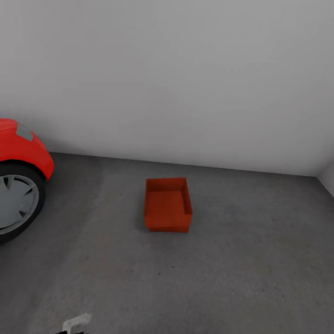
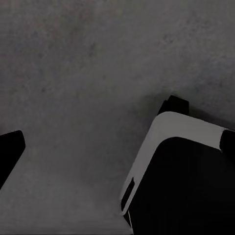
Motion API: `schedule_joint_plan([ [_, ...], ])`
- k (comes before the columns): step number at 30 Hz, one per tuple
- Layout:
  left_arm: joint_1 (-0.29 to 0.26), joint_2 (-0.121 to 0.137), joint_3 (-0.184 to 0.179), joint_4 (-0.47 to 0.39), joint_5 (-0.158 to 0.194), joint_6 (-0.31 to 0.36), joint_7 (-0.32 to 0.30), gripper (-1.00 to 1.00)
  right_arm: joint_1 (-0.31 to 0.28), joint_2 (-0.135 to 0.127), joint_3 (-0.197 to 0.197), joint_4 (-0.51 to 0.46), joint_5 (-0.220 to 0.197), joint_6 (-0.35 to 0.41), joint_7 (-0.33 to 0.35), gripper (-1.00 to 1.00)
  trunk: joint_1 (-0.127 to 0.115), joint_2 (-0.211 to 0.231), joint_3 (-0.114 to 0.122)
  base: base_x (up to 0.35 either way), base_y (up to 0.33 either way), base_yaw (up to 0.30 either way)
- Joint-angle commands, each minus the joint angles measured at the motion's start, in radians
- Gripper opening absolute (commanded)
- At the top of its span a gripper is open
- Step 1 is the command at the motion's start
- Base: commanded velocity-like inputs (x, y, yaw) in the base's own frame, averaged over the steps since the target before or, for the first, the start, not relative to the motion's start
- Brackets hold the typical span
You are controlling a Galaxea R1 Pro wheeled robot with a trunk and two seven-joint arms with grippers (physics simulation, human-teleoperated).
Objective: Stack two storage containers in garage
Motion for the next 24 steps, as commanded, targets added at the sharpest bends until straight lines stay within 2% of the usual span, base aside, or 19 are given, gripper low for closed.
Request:
schedule_joint_plan([
  [1, 0.004, 0.002, -0.003, 0.000, 0.006, 0.003, -0.001, 1.00, 0.011, 0.002, 0.010, 0.003, 0.000, 0.011, 0.001, 1.00, 0.001, -0.001, -0.001, 0.000, 0.000, 0.000],
  [3, 0.054, -0.001, -0.004, 0.002, 0.007, -0.001, -0.026, 1.00, 0.062, 0.010, 0.011, 0.003, 0.002, 0.062, 0.022, 1.00, 0.001, -0.001, -0.001, 0.000, 0.000, 0.000],
  [4, 0.108, -0.004, -0.005, 0.002, 0.004, -0.004, -0.057, 1.00, 0.106, 0.015, 0.011, 0.003, 0.010, 0.086, 0.037, 1.00, 0.001, -0.001, -0.001, 0.000, 0.000, 0.000],
  [8, 0.202, -0.012, -0.005, 0.002, 0.002, -0.007, -0.111, 1.00, 0.198, 0.025, 0.011, 0.003, 0.033, 0.110, 0.068, 1.00, 0.001, -0.001, -0.001, 0.000, 0.000, 0.000],
  [11, 0.238, -0.026, -0.006, 0.002, 0.003, -0.008, -0.120, 1.00, 0.220, 0.042, 0.008, 0.003, 0.032, 0.113, 0.075, 1.00, 0.001, -0.001, -0.001, 0.000, 0.000, 0.000],
  [15, 0.271, -0.055, -0.006, 0.002, 0.001, -0.011, -0.122, 1.00, 0.240, 0.052, 0.006, 0.004, 0.029, 0.111, 0.087, 1.00, 0.001, -0.001, -0.001, 0.000, 0.000, 0.000],
  [17, 0.279, -0.065, -0.006, 0.002, 0.001, -0.036, -0.122, 1.00, 0.251, 0.054, 0.006, 0.004, 0.028, 0.111, 0.094, 1.00, 0.001, -0.001, 0.001, 0.000, 0.000, 0.000],
  [21, 0.287, -0.074, -0.006, 0.002, 0.007, -0.166, -0.122, 1.00, 0.261, 0.059, 0.005, 0.004, 0.028, 0.113, 0.101, 1.00, 0.001, -0.001, 0.006, 0.000, 0.000, 0.000],
  [24, 0.288, -0.075, -0.006, 0.003, 0.010, -0.215, -0.122, 1.00, 0.263, 0.059, 0.005, 0.004, 0.028, 0.115, 0.111, 1.00, 0.001, -0.001, 0.010, 0.000, 0.000, 0.000],
])
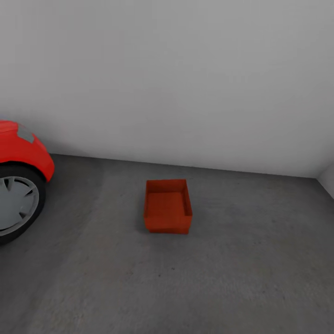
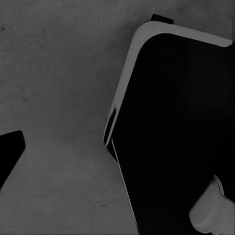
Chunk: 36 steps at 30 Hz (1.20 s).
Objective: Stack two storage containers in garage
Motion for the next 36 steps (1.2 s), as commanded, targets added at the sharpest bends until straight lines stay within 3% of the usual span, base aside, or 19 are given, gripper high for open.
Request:
schedule_joint_plan([
  [1, 0.000, 0.000, -0.003, 0.000, 0.005, -0.009, 0.002, 1.00, -0.001, 0.001, 0.008, 0.003, 0.002, -0.004, 0.000, 1.00, 0.000, -0.001, 0.000, 0.000, 0.000, 0.000],
  [6, 0.000, 0.003, -0.003, -0.002, 0.001, -0.031, 0.003, 1.00, -0.001, 0.004, 0.006, 0.003, 0.002, -0.002, 0.038, 1.00, 0.000, -0.001, 0.008, 0.000, 0.000, 0.000],
  [36, 0.000, 0.004, -0.003, -0.002, -0.002, -0.032, 0.003, 1.00, 0.000, 0.016, 0.003, 0.003, 0.002, -0.006, 0.058, 1.00, 0.000, -0.001, 0.056, 0.000, 0.000, 0.000],
])
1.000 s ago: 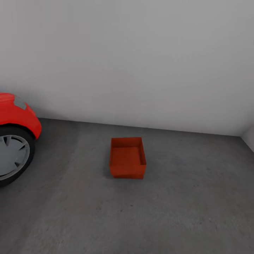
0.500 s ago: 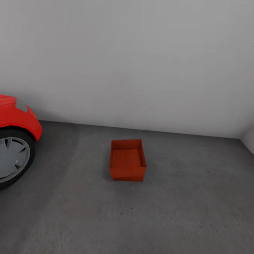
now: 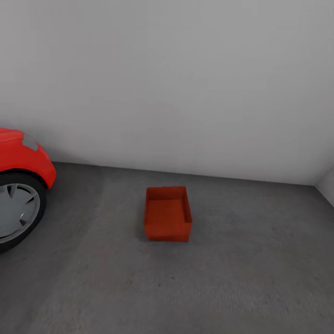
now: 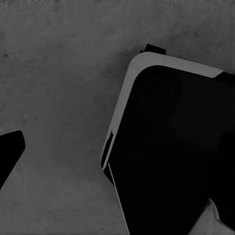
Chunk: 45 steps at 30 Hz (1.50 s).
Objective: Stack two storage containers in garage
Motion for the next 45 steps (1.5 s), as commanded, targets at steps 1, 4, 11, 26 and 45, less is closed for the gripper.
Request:
schedule_joint_plan([
  [1, -0.001, 0.000, -0.003, 0.001, 0.003, -0.003, 0.002, 1.00, -0.001, 0.000, 0.007, 0.003, 0.001, -0.006, -0.001, 1.00, 0.000, -0.001, 0.000, 0.000, 0.000, 0.000],
  [4, -0.001, 0.000, -0.003, 0.000, 0.003, -0.003, 0.002, 1.00, -0.001, -0.001, 0.007, 0.003, 0.000, -0.006, -0.001, 1.00, 0.000, -0.001, 0.005, 0.000, 0.000, 0.000],
  [11, -0.001, 0.000, -0.003, 0.001, 0.003, -0.003, 0.002, 1.00, -0.001, -0.001, 0.005, 0.003, -0.001, -0.008, -0.002, 1.00, 0.000, -0.001, 0.016, 0.000, 0.000, 0.000],
  [26, -0.001, 0.000, -0.003, 0.001, 0.003, -0.003, 0.002, 1.00, -0.001, 0.013, 0.004, 0.003, -0.035, -0.008, -0.013, 1.00, 0.000, -0.001, 0.040, 0.000, 0.000, 0.000],
  [45, -0.001, 0.000, -0.003, 0.000, 0.003, -0.003, 0.002, 1.00, -0.001, 0.037, 0.009, 0.002, -0.025, 0.016, -0.024, 1.00, 0.000, -0.001, 0.071, 0.000, 0.000, 0.000],
])
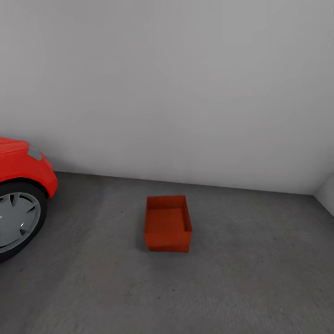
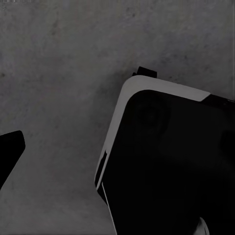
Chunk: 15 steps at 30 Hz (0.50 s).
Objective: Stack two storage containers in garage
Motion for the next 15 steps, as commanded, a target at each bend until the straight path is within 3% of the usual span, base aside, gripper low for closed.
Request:
schedule_joint_plan([
  [1, -0.001, 0.000, -0.003, 0.001, 0.004, -0.003, 0.002, 1.00, -0.001, 0.001, 0.010, 0.003, 0.001, -0.006, -0.004, 1.00, 0.000, -0.002, 0.000, 0.000, 0.000, 0.000],
  [15, -0.001, 0.000, -0.003, 0.001, 0.004, -0.003, 0.002, 1.00, -0.002, -0.002, 0.014, 0.003, 0.019, -0.003, -0.004, 1.00, 0.000, -0.002, 0.022, 0.000, 0.000, 0.000],
])
